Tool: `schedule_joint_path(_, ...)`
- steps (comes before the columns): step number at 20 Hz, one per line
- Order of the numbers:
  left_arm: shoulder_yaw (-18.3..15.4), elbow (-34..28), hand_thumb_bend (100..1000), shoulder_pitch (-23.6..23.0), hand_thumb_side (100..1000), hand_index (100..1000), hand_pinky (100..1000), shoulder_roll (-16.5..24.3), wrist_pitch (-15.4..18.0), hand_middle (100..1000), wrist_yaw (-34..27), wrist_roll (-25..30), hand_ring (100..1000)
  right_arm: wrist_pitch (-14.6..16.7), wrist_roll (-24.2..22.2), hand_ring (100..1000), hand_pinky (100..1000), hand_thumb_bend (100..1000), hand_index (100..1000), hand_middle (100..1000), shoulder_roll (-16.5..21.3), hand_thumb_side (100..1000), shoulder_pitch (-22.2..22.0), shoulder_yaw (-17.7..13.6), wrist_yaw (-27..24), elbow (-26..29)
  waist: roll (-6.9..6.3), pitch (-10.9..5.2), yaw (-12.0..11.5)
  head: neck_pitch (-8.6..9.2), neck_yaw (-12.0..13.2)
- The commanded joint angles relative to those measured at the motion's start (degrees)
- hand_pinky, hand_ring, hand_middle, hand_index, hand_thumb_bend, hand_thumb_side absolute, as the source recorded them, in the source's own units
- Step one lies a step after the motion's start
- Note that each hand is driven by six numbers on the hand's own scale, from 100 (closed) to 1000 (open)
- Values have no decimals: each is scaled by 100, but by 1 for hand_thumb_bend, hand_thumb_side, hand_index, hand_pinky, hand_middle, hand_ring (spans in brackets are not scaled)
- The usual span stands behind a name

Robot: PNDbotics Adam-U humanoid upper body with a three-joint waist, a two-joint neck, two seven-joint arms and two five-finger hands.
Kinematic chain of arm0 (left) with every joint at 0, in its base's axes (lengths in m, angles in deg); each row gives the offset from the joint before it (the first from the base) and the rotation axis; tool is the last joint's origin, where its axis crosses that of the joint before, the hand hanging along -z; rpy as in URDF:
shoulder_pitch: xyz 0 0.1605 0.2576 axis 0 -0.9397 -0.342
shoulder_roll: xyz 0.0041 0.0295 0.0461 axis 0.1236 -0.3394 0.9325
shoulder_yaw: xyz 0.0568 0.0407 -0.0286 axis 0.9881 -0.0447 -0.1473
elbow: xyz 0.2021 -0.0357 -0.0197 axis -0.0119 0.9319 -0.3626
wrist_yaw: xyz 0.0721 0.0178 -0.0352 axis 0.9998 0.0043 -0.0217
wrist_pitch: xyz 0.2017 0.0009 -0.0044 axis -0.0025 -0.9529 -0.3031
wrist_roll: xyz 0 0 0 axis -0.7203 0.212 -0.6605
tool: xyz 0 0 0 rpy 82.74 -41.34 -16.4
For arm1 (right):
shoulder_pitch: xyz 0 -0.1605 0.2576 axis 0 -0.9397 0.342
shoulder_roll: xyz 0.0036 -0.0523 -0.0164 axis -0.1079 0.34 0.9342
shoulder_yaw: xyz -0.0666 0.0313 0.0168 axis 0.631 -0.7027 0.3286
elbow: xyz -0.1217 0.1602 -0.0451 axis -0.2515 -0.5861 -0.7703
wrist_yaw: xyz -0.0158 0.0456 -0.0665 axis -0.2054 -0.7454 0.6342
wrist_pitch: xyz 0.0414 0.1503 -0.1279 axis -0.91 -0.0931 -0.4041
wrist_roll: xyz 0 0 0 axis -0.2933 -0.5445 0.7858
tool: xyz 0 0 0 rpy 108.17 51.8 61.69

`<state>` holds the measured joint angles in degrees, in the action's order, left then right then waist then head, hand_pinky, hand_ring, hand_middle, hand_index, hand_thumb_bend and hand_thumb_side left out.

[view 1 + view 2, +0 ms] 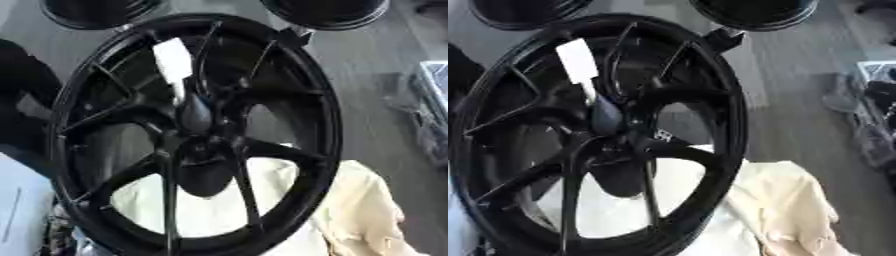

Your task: Pull the pin out of the wheel hub.

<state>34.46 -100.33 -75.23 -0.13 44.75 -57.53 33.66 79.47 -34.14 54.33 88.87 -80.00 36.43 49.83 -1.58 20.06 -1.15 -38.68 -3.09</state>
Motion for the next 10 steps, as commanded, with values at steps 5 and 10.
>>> schedule_joint_path(5,7,-156,222,141,817,725,710,231,-14,740,-35,35,787,4,-5,851,1000,100,917,758,78,699,14,-75,1,22,11,-133,-35,-12,-22)
schedule_joint_path(10,239,-273,165,632,776,727,709,1162,-244,747,-40,224,795,-9,-2,851,1000,100,916,758,132,697,-63,-72,-27,-1,-20,-255,-65,-129,-87)
